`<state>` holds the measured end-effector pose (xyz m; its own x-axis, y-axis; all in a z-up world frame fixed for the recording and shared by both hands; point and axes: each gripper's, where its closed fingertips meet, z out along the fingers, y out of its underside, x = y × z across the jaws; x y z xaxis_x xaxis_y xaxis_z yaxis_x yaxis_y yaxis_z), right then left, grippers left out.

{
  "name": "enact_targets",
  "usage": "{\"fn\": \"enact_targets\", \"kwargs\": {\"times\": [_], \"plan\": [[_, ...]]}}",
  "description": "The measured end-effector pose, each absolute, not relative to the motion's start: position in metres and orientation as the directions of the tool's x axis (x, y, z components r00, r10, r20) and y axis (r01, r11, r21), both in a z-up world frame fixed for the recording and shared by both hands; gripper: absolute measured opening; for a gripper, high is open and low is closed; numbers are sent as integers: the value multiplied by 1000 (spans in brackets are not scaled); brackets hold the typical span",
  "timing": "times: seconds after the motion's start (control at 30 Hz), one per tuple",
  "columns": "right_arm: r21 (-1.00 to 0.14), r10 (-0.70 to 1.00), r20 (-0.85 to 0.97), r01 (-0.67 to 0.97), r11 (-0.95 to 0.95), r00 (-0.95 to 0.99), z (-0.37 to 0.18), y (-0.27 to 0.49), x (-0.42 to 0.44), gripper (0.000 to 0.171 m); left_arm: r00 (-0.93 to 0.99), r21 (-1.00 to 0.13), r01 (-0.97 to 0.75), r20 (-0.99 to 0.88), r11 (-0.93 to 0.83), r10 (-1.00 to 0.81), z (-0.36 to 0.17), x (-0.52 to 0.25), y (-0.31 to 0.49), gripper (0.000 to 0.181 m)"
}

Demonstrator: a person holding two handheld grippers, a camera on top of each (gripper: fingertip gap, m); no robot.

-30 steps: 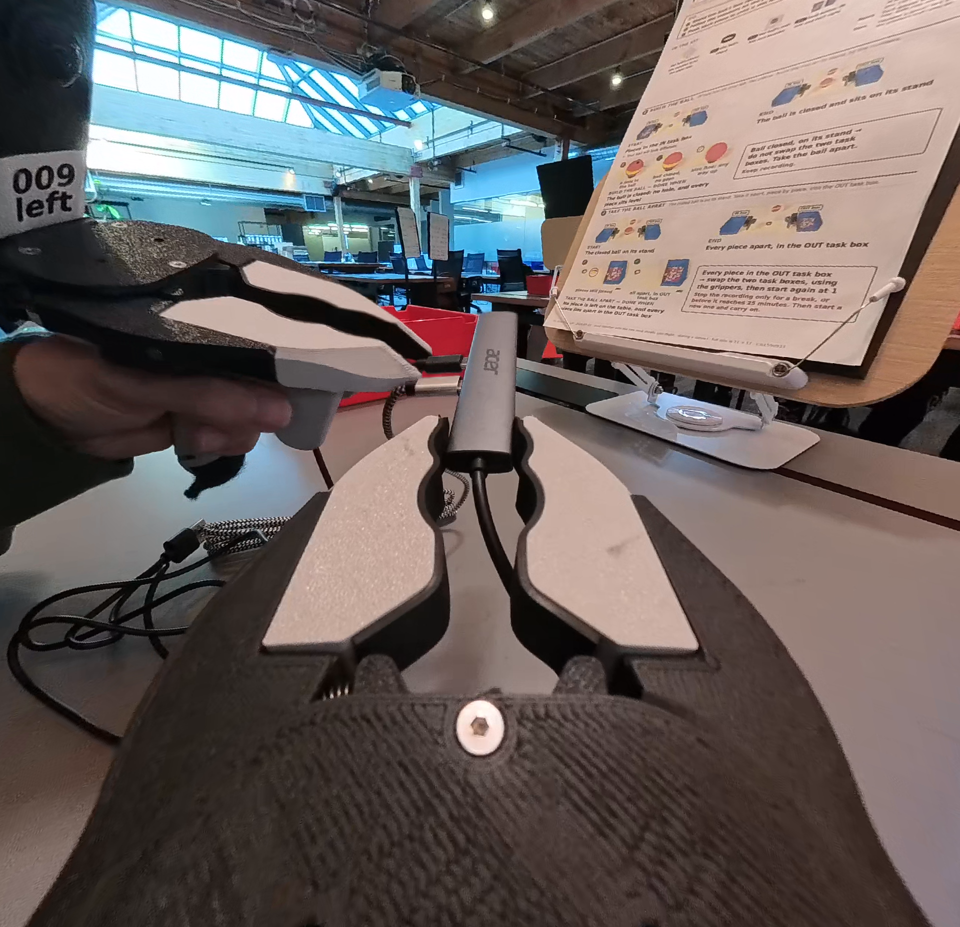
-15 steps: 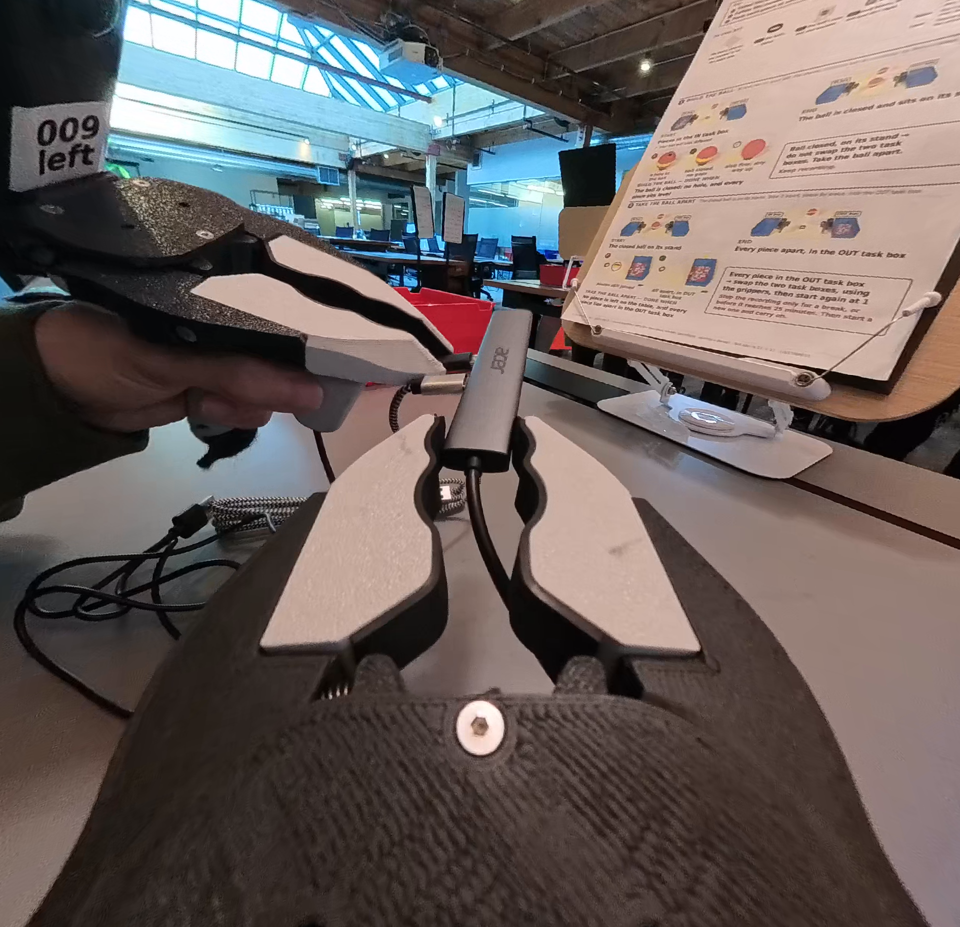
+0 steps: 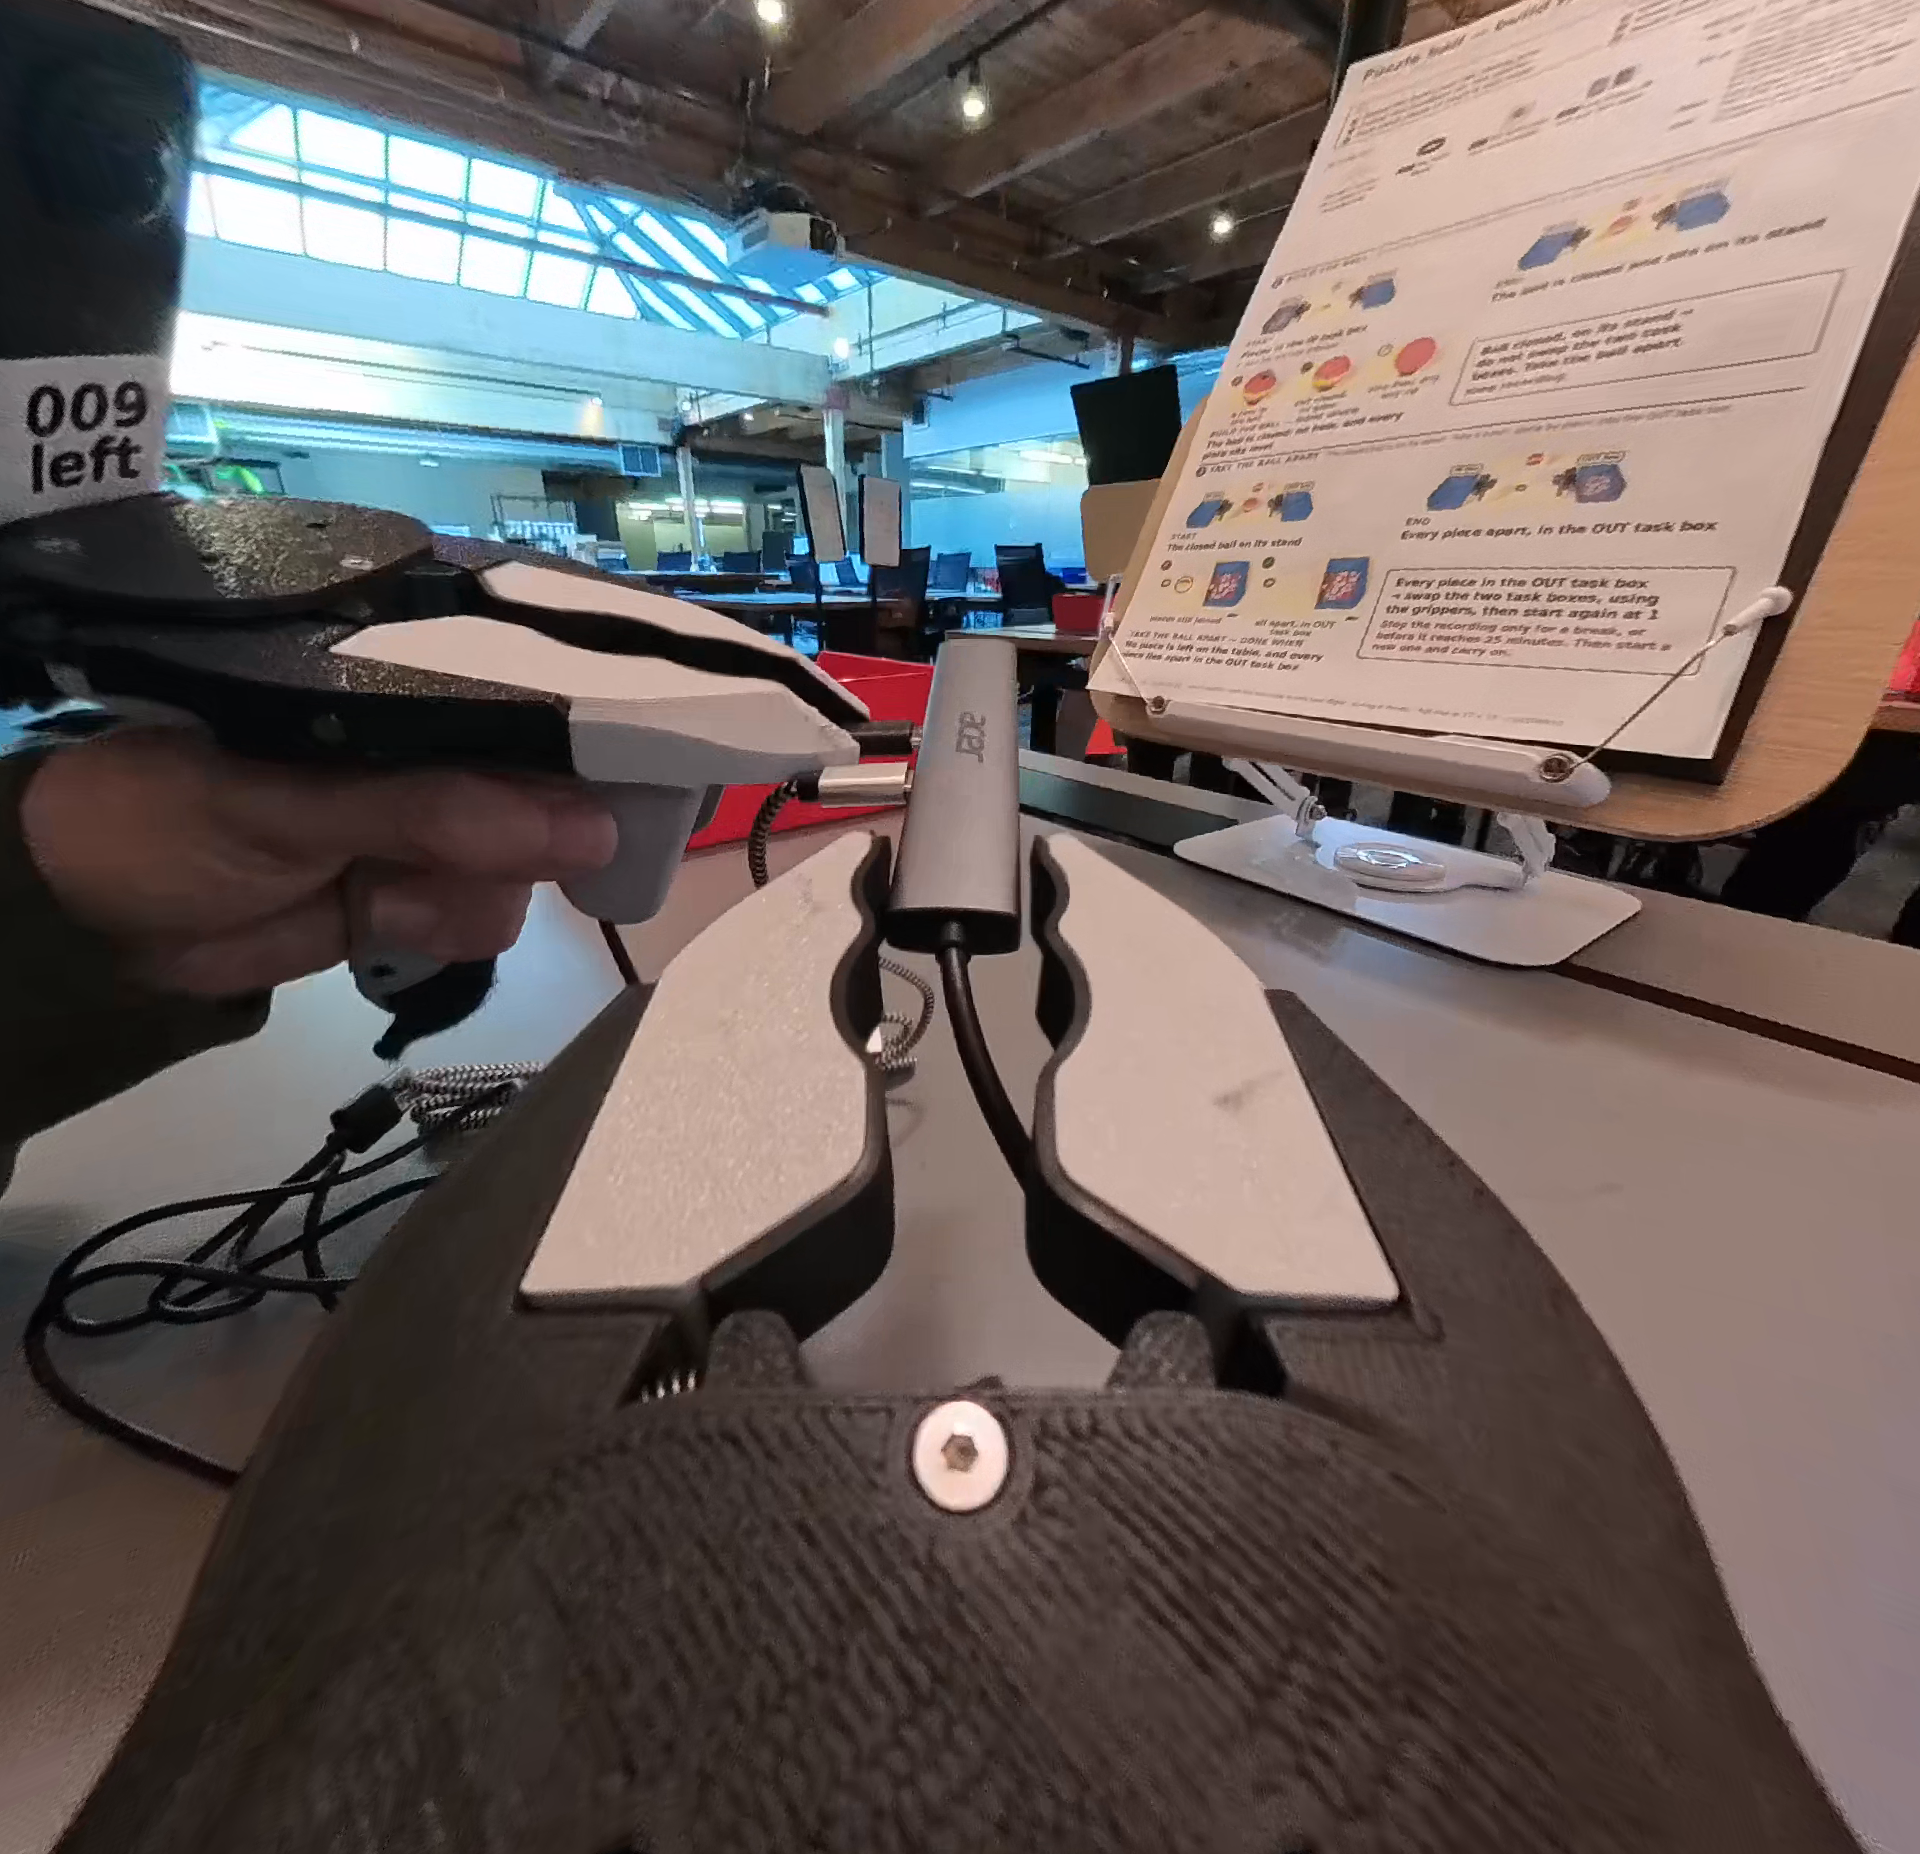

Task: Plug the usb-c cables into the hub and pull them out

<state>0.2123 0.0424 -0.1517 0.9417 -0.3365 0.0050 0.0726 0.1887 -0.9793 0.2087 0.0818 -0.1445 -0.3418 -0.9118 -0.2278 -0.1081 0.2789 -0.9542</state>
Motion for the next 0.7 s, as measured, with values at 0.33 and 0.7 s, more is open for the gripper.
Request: {"fn": "enact_targets", "kwargs": {"times": [0.33,0.7], "plan": [[-975,-357,-5,74,208,934,-150,41,215,24,-338,-976,-94,-154,196,-928,-142,210,70,10],[-981,-373,17,88,174,927,-153,43,214,24,-325,-971,-91,-182,222,-928,-145,209,71,10]]}}
